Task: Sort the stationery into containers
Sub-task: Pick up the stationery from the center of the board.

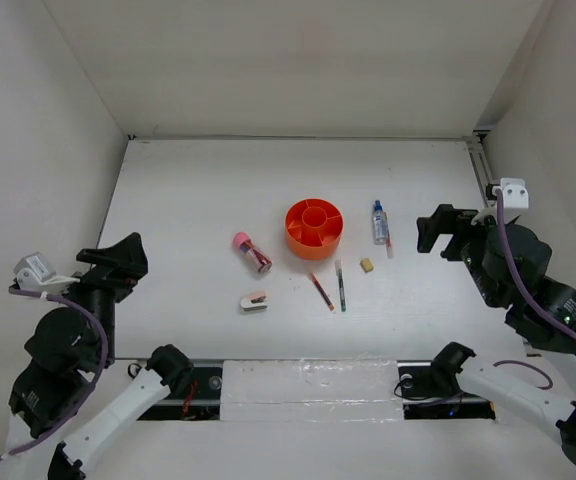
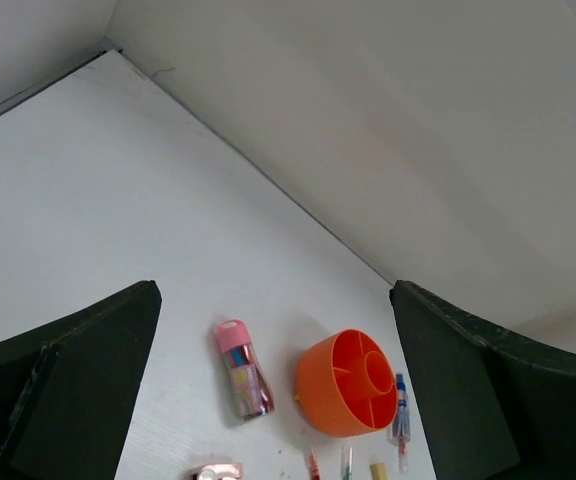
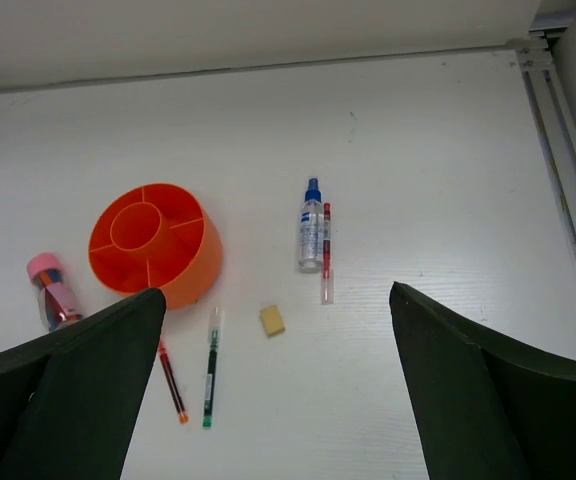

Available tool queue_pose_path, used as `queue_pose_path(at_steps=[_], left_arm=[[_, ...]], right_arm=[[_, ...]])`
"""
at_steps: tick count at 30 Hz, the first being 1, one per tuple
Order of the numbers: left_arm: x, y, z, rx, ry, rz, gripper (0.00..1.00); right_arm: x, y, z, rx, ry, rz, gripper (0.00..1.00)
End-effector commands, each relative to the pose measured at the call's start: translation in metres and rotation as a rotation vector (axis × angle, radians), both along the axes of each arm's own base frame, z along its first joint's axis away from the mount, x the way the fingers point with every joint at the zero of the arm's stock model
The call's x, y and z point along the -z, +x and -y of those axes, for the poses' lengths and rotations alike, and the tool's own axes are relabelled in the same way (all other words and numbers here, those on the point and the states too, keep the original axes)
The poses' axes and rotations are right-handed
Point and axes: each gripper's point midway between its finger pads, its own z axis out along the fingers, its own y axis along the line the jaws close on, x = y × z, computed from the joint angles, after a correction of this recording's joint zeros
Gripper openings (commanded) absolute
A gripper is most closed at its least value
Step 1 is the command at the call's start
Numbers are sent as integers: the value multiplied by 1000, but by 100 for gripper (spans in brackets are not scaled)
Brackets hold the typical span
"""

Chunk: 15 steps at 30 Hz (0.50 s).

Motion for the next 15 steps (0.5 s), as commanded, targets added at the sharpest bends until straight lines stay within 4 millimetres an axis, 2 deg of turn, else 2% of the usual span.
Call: queue_pose_path(at_steps=[1,5,8,9,11,13,14,15], left_arm=[[6,8,2,-34,12,-52,99],[11,16,10,-26,36,-90,99],[18,25,24,9,66,-131,99],[27,32,33,25,96,-170,99],[38,42,49,72,133,-216,99],[58,55,69,117,187,-301,99],[63,59,75,133,199,-325,99],[68,62,80,148,223,-348,99]], right_arm=[[-14,0,3,19,25,36,100],[-14,0,3,19,25,36,100],[-9,5,-2,22,38,32,100],[-2,10,-2,43,35,15,100],[23,29,-17,44,16,-74,100],[52,50,-31,34,27,-156,100],[65,53,-30,40,23,-190,100],[64,63,-29,50,55,-163,100]])
